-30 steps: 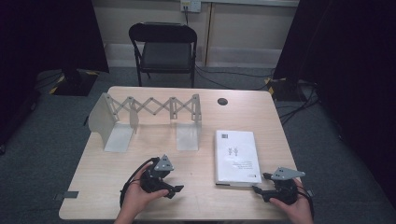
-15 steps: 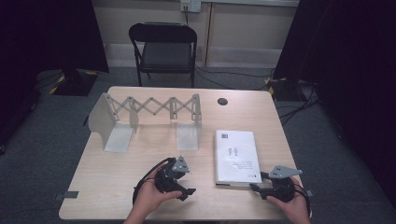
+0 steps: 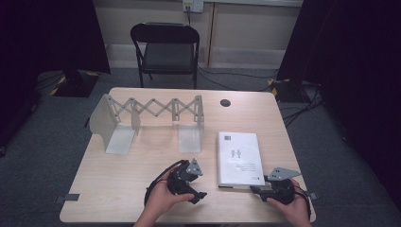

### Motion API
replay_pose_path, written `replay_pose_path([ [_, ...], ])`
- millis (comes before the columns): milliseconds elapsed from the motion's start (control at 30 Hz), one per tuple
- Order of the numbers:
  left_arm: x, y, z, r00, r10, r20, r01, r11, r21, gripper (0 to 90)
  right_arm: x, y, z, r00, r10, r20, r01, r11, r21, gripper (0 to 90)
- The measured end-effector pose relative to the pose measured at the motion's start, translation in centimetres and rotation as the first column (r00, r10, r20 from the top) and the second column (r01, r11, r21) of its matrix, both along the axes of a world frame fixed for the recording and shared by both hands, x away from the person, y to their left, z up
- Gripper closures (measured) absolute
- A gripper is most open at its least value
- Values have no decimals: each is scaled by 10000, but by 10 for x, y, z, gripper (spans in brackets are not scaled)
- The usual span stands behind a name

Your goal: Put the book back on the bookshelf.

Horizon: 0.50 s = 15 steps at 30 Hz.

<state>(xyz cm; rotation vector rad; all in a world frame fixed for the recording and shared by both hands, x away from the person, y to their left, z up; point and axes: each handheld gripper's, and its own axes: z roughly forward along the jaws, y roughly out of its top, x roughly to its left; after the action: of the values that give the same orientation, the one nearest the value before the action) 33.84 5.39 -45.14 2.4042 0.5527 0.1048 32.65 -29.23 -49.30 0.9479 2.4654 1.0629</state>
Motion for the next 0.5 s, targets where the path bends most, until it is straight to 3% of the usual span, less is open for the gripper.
replay_pose_path([
  [367, 3, -13, 1, 9998, -178, -16, 178, 9998, -34, 193, -1, 0, 6, 10000, -50, 81, 49, 10000, 68, 446],
  [500, 5, -21, 3, 9996, -221, 162, 220, 9998, 18, 182, -2, 1, 10, 9998, -93, 199, 92, 9999, 46, 452],
])
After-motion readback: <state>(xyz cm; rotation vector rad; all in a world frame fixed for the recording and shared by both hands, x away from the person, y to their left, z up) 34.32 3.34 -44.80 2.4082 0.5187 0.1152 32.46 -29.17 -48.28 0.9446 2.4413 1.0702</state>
